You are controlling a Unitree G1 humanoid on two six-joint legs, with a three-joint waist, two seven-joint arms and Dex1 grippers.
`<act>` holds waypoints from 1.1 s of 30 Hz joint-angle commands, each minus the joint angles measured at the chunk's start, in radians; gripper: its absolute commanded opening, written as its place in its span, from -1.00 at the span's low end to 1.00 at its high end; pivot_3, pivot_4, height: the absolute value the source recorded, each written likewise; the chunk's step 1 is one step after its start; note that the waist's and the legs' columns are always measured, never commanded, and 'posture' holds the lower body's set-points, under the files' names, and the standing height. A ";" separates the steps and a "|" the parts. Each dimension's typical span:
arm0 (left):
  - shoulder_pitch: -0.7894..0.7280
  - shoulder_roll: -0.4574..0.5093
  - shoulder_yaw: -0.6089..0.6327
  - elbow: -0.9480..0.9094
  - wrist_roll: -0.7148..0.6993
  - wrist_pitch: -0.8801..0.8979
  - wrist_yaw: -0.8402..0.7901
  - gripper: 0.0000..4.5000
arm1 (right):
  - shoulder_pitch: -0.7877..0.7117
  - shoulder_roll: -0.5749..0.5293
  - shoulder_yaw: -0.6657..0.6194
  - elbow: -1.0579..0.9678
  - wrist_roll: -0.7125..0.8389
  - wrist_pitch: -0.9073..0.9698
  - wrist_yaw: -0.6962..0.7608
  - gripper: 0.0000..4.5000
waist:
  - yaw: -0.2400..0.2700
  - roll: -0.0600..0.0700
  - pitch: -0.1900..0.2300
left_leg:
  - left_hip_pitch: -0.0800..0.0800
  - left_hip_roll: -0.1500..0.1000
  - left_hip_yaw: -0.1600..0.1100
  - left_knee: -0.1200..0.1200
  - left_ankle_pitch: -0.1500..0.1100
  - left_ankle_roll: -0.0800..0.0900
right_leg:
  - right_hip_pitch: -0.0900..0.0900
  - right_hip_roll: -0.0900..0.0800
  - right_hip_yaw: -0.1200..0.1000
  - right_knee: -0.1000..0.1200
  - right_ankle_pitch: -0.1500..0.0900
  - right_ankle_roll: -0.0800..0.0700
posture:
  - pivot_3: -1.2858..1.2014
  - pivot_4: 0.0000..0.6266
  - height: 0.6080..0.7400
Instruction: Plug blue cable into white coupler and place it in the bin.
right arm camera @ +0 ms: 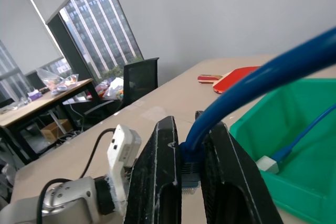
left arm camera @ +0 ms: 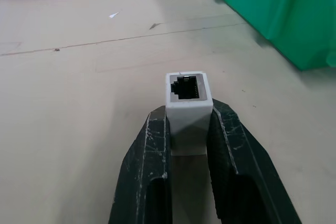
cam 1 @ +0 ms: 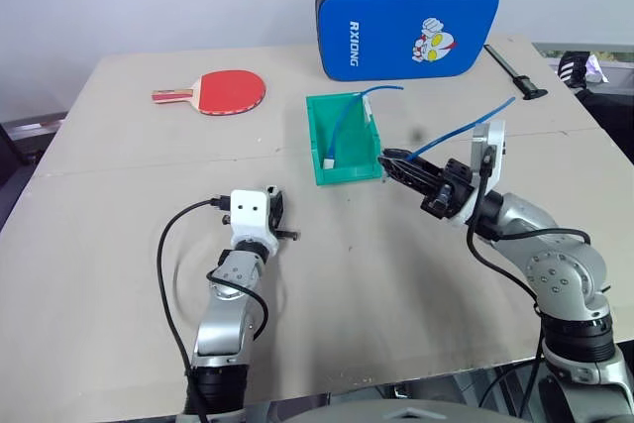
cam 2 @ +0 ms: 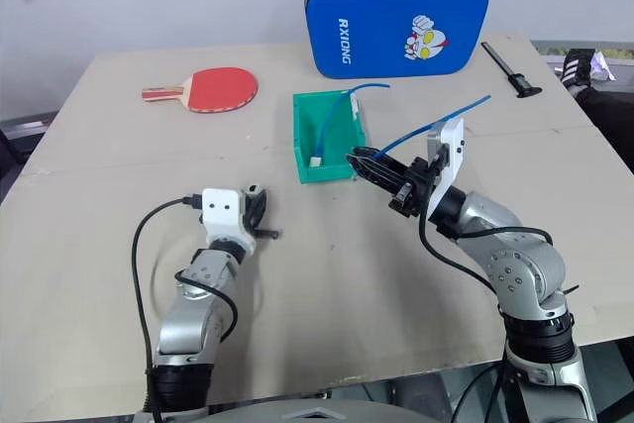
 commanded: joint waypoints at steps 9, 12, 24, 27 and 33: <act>-0.171 0.030 -0.178 0.053 0.021 -0.251 -0.197 -0.86 | -0.142 0.090 0.218 0.184 -0.431 -0.320 0.013 -1.00 | -0.008 -0.001 0.000 | -0.002 0.000 0.003 -0.002 0.003 -0.005 | -0.003 0.000 0.001 -0.001 0.000 0.000 | 0.03 -0.52 1.00; -0.200 0.033 -0.199 0.057 0.066 -0.297 -0.181 -0.86 | -0.174 0.137 0.223 0.237 -0.495 -0.366 -0.019 -1.00 | -0.011 -0.001 0.000 | -0.002 0.000 0.003 -0.004 0.003 -0.005 | -0.005 0.000 0.001 -0.001 0.000 0.000 | 0.03 -0.52 1.00; -0.197 -0.002 -0.228 0.051 0.096 -0.284 -0.143 -0.86 | -0.144 0.155 0.223 0.278 -0.567 -0.373 -0.004 -1.00 | -0.010 -0.001 0.000 | -0.004 0.000 0.003 -0.004 0.003 -0.005 | -0.006 0.000 0.000 -0.002 0.000 0.000 | 0.03 -0.52 1.00; -0.202 0.003 -0.226 0.051 0.094 -0.280 -0.147 -0.86 | -0.135 0.152 0.222 0.276 -0.574 -0.366 -0.001 -1.00 | -0.014 -0.001 0.000 | -0.004 0.000 0.003 -0.004 0.003 -0.005 | -0.006 0.000 0.000 -0.001 0.000 0.000 | 0.03 -0.52 1.00; -0.195 0.013 -0.226 0.047 0.086 -0.283 -0.157 -0.86 | -0.128 0.158 0.205 0.281 -0.585 -0.357 -0.014 -1.00 | -0.019 -0.001 0.000 | -0.004 0.000 0.003 -0.004 0.003 -0.005 | -0.006 0.000 0.000 -0.001 0.000 0.000 | 0.03 -0.52 1.00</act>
